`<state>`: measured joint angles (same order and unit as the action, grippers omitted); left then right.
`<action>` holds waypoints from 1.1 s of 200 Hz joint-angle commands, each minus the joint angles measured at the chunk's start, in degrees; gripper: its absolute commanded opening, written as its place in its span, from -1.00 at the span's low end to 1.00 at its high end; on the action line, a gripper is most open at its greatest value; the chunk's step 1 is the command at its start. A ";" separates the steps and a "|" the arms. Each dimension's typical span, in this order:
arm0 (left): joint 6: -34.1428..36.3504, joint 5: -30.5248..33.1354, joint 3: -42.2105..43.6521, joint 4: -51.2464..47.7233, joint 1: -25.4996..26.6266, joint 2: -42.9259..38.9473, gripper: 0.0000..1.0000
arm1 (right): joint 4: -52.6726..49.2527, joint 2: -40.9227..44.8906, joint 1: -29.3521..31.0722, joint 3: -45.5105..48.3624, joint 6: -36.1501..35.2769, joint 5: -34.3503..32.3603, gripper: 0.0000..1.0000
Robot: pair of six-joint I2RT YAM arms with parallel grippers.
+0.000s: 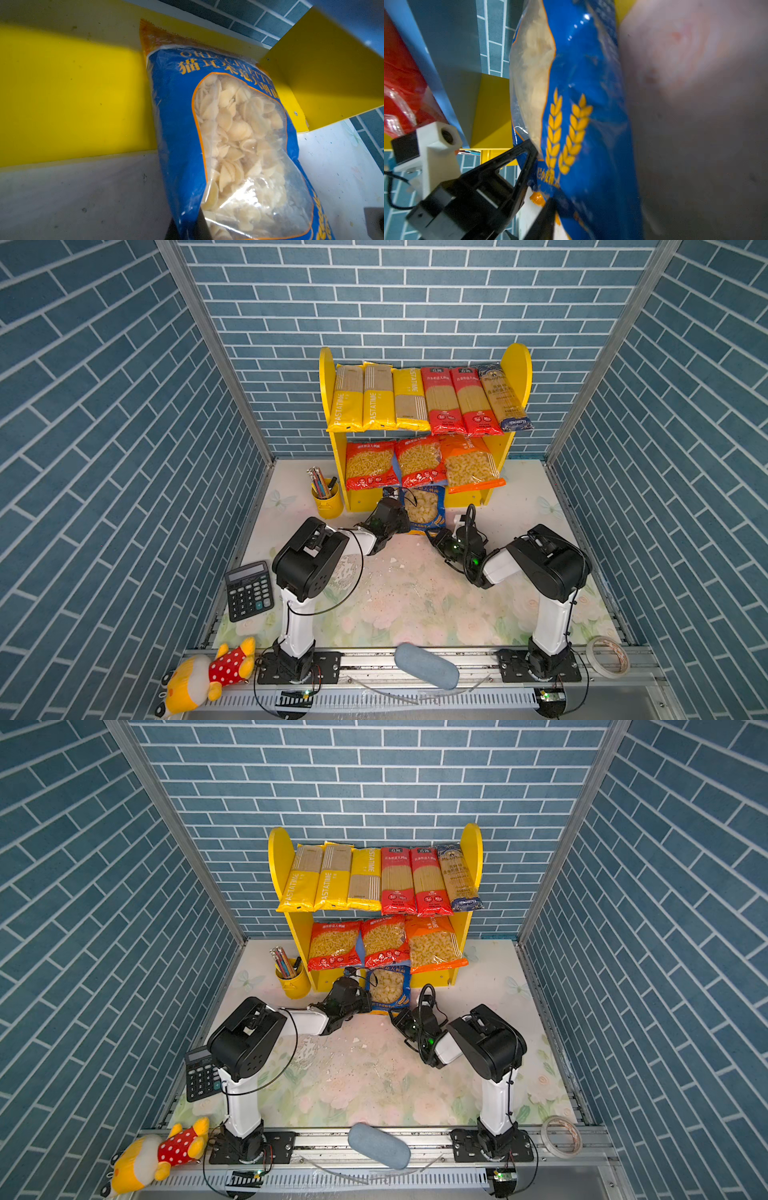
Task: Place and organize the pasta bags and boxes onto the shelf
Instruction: 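Carry the ORECCHIETTE bag with both grippers to the space under the lower shelf, then set the ORECCHIETTE bag under the shelf and open both grippers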
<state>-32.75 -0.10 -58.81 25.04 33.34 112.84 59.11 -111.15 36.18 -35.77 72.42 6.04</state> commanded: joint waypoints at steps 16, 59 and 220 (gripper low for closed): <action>2.20 -1.19 0.36 -0.97 -0.90 -5.16 -0.55 | 1.62 -2.35 -1.95 -8.52 0.19 -2.42 -0.65; 2.06 0.62 6.89 -1.44 -1.13 -11.29 -0.16 | 0.34 -5.45 -5.37 -17.85 0.27 0.54 -0.91; 1.82 1.94 23.20 -6.68 -0.66 -33.93 -0.14 | -8.74 -11.83 -7.80 -26.95 0.09 6.27 -0.91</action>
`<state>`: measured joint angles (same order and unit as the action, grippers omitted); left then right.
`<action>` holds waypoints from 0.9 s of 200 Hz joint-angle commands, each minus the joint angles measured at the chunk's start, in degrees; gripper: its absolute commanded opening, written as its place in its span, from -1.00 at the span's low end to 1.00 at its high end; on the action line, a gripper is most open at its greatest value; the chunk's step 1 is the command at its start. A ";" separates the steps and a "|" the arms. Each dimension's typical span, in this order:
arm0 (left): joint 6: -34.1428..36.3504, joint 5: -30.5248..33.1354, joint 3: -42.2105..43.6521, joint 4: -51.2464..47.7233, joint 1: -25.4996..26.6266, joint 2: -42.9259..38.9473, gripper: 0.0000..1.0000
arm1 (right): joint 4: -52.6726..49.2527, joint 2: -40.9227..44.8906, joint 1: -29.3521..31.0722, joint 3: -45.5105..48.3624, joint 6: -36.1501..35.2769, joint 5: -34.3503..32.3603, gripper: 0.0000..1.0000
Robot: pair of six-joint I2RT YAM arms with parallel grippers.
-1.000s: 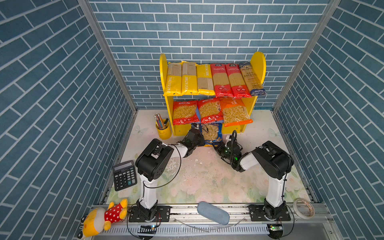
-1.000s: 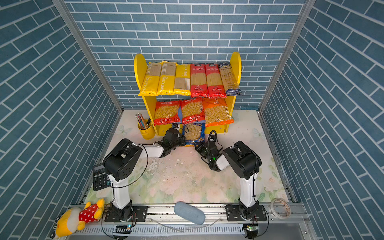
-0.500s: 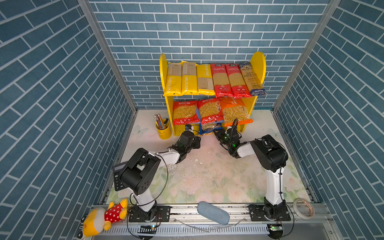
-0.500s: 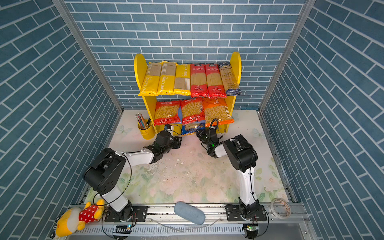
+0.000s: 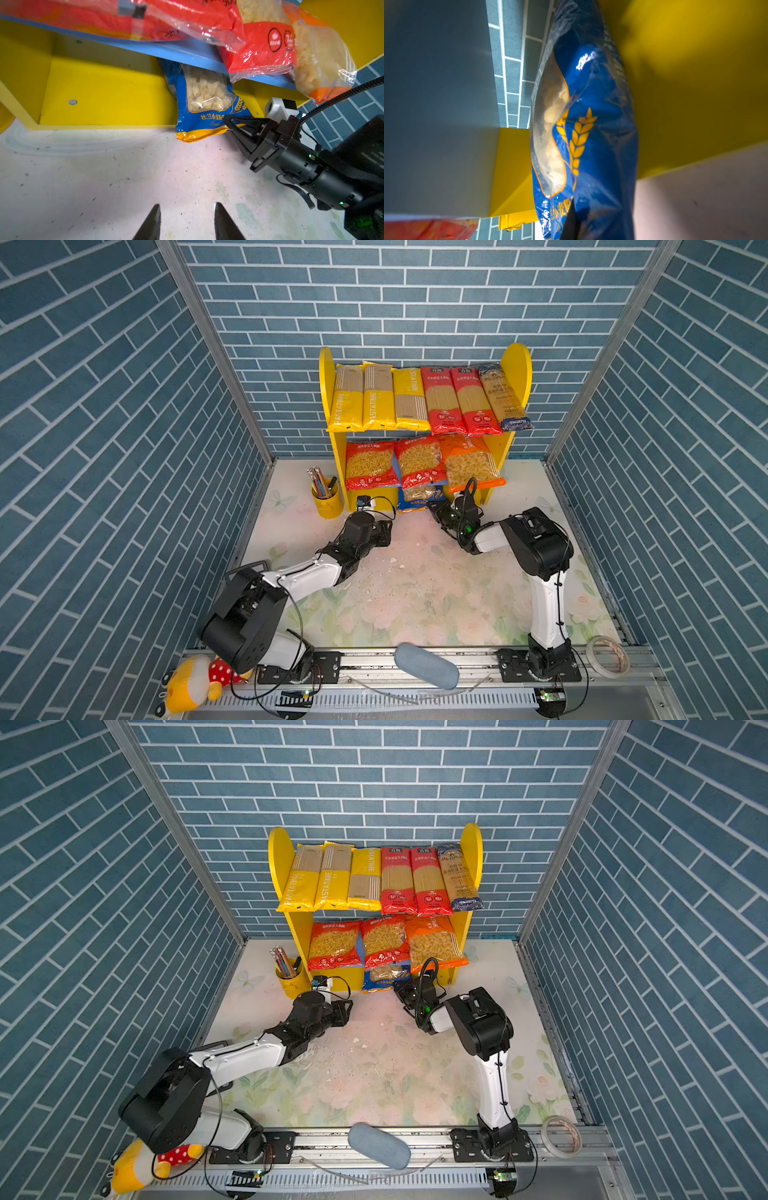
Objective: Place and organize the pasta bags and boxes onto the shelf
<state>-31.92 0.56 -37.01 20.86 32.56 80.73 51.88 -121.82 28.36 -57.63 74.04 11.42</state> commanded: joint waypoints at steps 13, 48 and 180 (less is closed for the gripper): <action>1.29 1.37 1.55 -3.41 0.12 -2.90 -0.14 | 0.24 -2.00 0.03 -4.74 -0.91 1.14 -0.88; 3.08 3.15 2.86 -7.99 0.05 -7.99 -0.14 | 2.58 -0.74 -0.17 -0.73 -0.73 2.95 -0.41; 18.35 20.74 6.47 -30.77 0.44 -33.58 0.21 | -40.52 45.73 -0.76 25.64 -25.87 -1.48 0.14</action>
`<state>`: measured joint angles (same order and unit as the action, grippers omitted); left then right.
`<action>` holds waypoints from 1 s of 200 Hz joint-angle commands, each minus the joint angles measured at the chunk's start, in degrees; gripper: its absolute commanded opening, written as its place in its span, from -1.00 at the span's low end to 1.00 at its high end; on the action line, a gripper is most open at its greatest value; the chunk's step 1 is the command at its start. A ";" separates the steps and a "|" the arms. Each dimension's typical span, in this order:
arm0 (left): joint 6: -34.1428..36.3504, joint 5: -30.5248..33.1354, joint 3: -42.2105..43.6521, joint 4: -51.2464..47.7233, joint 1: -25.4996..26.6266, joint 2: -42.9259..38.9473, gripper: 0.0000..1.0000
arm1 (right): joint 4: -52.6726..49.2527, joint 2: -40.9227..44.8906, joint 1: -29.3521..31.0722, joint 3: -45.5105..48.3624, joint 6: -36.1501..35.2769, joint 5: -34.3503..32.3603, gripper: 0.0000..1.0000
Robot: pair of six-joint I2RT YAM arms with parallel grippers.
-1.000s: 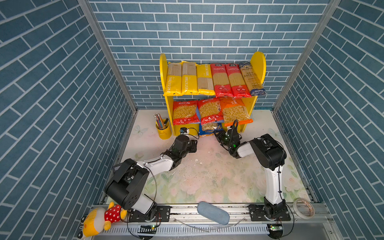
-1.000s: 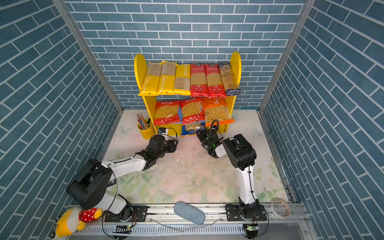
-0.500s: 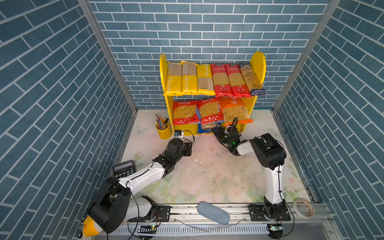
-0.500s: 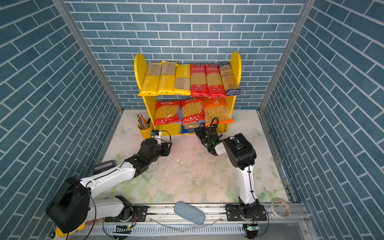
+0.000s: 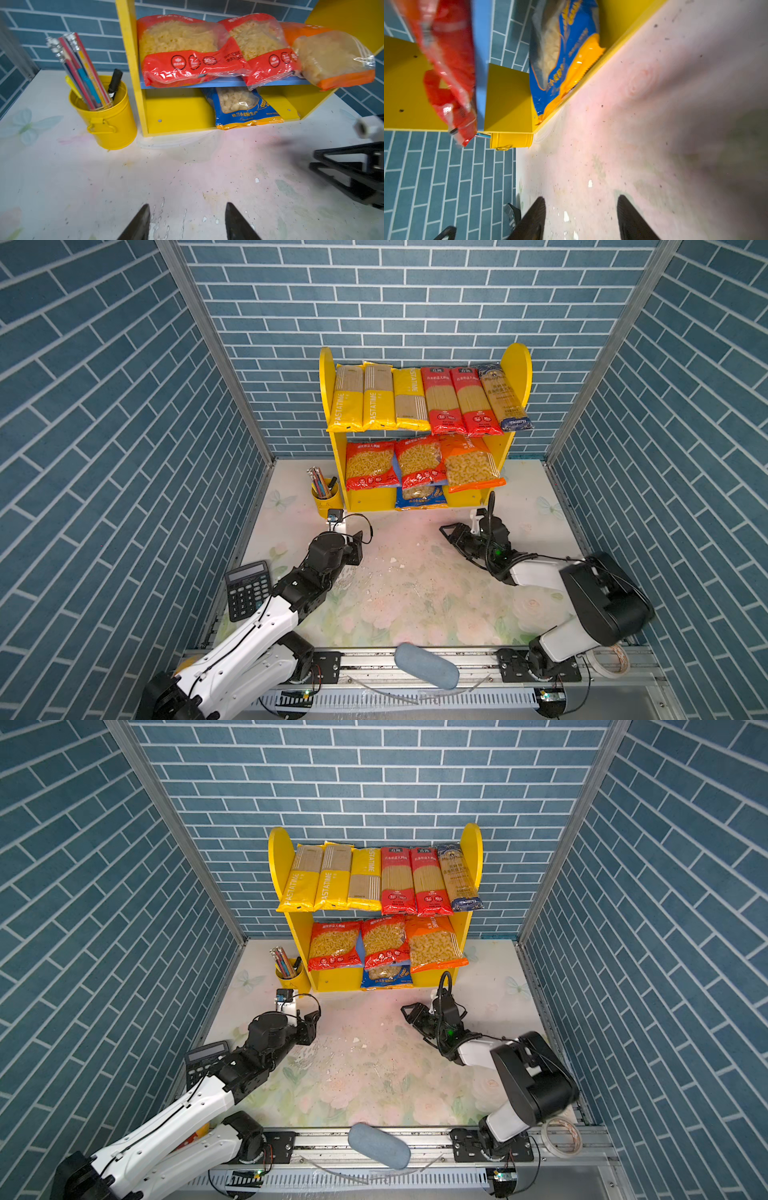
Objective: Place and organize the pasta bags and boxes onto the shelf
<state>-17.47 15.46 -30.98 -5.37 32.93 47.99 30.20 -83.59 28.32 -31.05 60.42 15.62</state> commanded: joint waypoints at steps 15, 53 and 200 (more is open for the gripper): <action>3.06 8.03 0.18 -5.19 0.04 -1.33 0.23 | -23.59 10.62 -2.07 -1.82 -14.35 -5.65 0.10; 6.50 17.05 3.59 -0.40 0.14 -6.77 0.29 | -30.09 23.91 -2.68 -0.18 -23.35 -19.06 0.14; 24.87 21.36 17.36 61.72 -15.92 28.14 0.95 | 15.79 11.78 -23.75 14.89 -53.26 -45.02 0.35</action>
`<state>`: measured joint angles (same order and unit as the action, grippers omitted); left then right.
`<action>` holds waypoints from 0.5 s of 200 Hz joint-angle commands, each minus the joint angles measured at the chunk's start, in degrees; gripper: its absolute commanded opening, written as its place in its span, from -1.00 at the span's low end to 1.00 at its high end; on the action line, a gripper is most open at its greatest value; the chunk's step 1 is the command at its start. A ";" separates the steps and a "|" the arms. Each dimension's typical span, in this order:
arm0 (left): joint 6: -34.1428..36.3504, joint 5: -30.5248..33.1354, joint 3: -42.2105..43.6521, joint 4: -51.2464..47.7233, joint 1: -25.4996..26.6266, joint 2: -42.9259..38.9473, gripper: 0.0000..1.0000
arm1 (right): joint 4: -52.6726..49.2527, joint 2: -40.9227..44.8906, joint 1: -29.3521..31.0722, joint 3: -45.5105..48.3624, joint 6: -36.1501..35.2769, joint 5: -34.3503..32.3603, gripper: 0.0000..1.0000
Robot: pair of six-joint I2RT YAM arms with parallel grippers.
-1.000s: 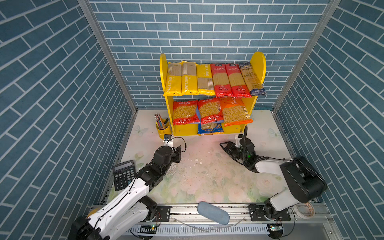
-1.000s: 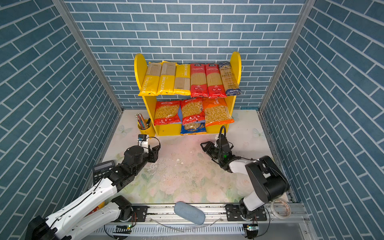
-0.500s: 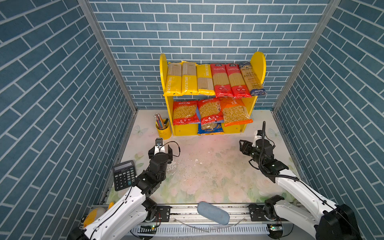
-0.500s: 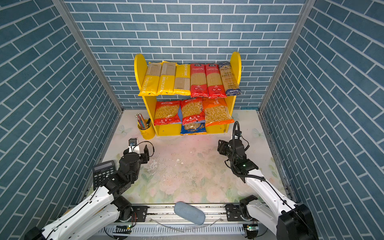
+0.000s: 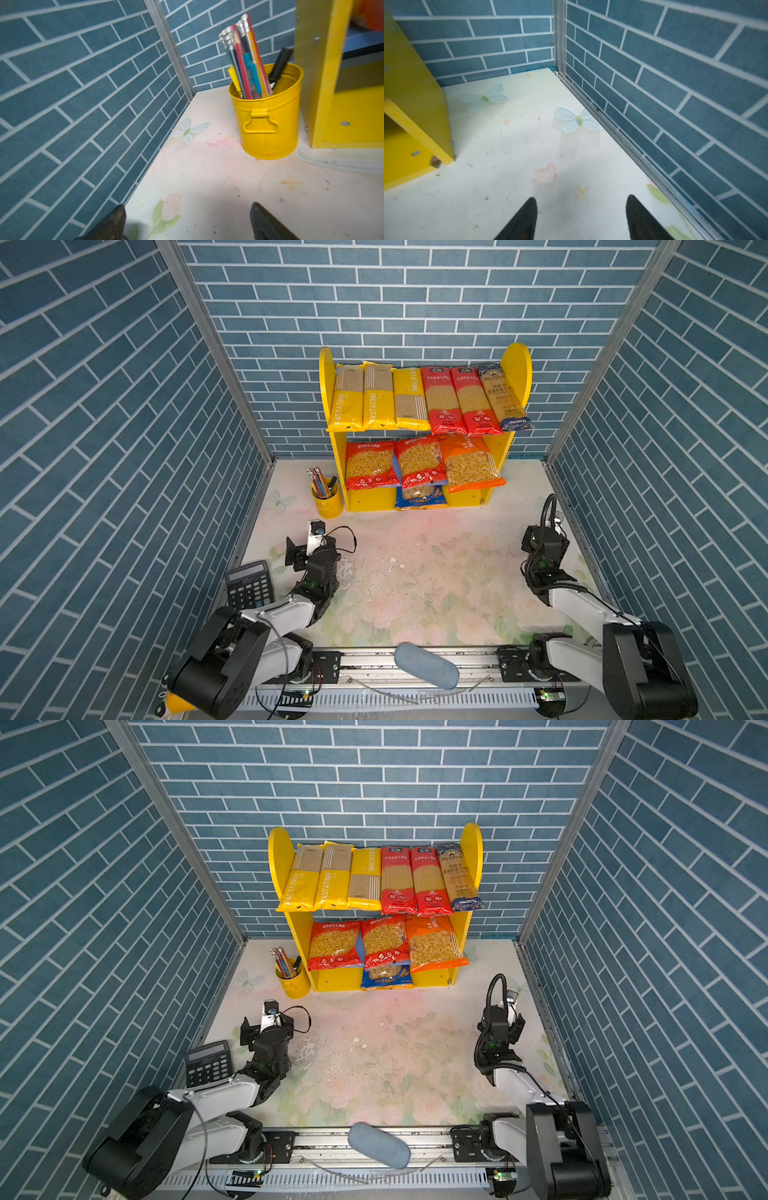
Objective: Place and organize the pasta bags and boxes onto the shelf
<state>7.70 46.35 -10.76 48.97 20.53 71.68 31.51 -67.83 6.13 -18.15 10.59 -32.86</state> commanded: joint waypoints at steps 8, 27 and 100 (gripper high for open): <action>-0.28 -10.65 -5.64 3.38 -4.66 5.58 0.99 | 15.86 -6.08 -2.33 2.09 -3.28 4.85 0.34; 1.09 -15.93 -6.98 5.21 -7.47 9.26 0.99 | 17.16 -8.34 -3.69 1.12 -4.46 8.67 0.38; -3.40 -24.54 -7.21 9.36 -13.17 16.23 0.99 | 27.71 -18.91 -7.64 2.11 -4.24 20.26 0.47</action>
<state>6.87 26.09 -15.22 61.98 9.32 88.55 59.09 -87.09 -0.80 -15.51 7.46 -16.25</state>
